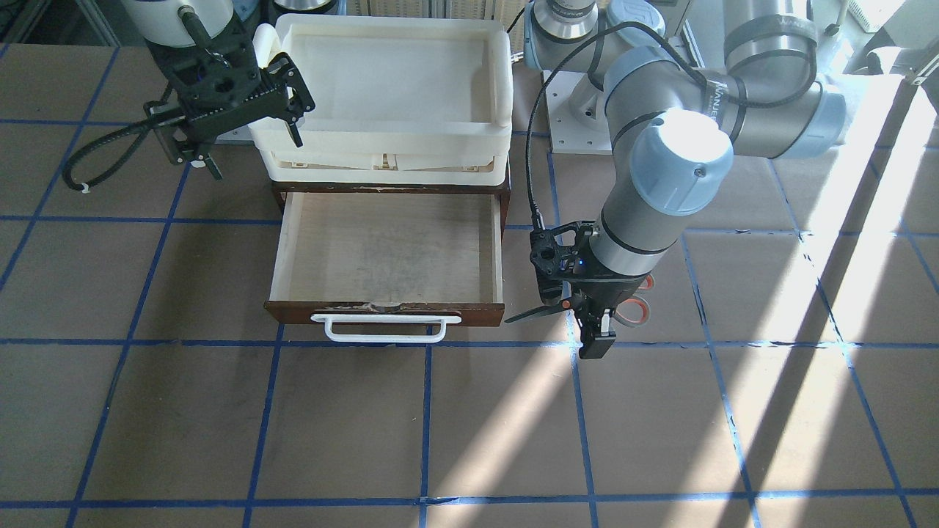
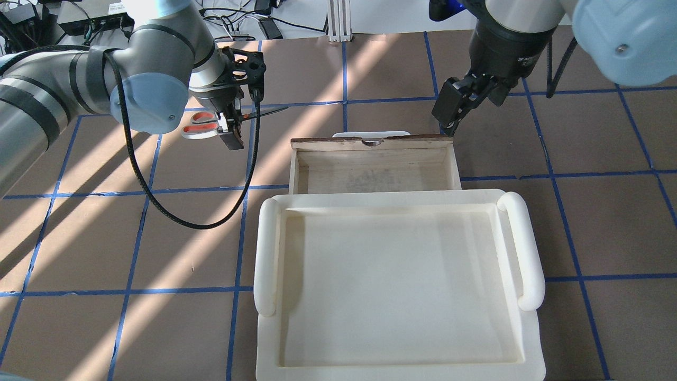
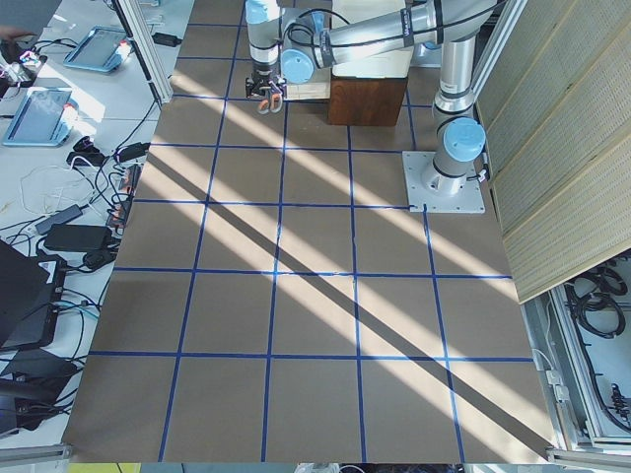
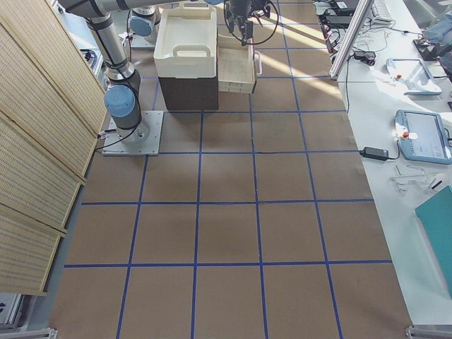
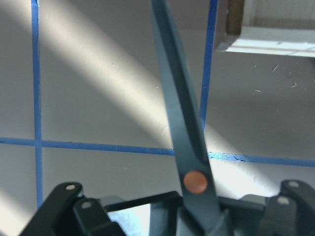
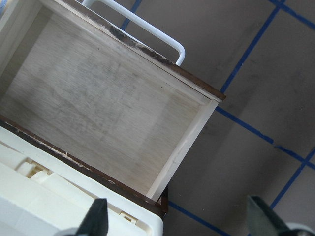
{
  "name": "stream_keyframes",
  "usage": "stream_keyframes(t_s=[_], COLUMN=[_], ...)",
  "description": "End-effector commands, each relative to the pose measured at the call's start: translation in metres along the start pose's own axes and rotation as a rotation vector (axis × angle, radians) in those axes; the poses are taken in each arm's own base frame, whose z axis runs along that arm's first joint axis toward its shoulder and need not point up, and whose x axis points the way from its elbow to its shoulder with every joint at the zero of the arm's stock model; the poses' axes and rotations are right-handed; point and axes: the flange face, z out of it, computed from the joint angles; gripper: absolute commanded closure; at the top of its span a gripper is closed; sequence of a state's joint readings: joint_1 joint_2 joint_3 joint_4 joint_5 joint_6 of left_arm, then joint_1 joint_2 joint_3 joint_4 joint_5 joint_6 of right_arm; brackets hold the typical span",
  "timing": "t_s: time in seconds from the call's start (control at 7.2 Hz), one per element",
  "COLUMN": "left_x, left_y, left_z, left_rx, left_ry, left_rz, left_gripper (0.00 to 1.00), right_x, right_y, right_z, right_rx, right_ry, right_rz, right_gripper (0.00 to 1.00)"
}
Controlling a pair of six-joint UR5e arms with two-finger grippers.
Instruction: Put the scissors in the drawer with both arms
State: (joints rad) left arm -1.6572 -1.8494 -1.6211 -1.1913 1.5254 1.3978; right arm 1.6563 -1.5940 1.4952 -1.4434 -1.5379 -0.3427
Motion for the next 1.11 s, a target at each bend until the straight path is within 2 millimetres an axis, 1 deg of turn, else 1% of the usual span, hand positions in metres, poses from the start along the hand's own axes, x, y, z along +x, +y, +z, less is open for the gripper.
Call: stream_keyframes(t_s=[0.0, 0.14, 0.28, 0.42, 0.56, 0.69, 0.97], left_x=[0.037, 0.055, 0.069, 0.082, 0.094, 0.100, 0.116], left_y=[-0.067, -0.097, -0.118, -0.137, -0.152, -0.161, -0.179], left_z=[-0.003, -0.001, 0.006, 0.013, 0.014, 0.020, 0.021], left_rx=[0.002, 0.009, 0.010, 0.009, 0.009, 0.008, 0.006], left_ry=[-0.002, 0.005, 0.019, 0.025, 0.027, 0.034, 0.039], left_rz=[-0.019, -0.009, 0.001, -0.003, 0.001, 0.016, 0.036], left_gripper=[1.00, 1.00, 1.00, 1.00, 1.00, 1.00, 1.00], right_x=[-0.007, -0.007, -0.010, -0.009, -0.009, -0.009, -0.009], right_y=[0.019, 0.021, 0.026, 0.022, 0.022, 0.023, 0.022], right_z=[-0.004, -0.010, -0.017, -0.022, -0.021, -0.023, -0.021], right_rx=[-0.029, -0.003, 0.017, 0.061, 0.061, 0.065, 0.063], right_ry=[-0.008, -0.003, -0.004, 0.005, 0.006, 0.008, 0.007], right_rz=[0.330, 0.365, 0.372, 0.445, 0.452, 0.450, 0.447], right_gripper=[0.00, 0.00, 0.00, 0.00, 0.00, 0.00, 0.00])
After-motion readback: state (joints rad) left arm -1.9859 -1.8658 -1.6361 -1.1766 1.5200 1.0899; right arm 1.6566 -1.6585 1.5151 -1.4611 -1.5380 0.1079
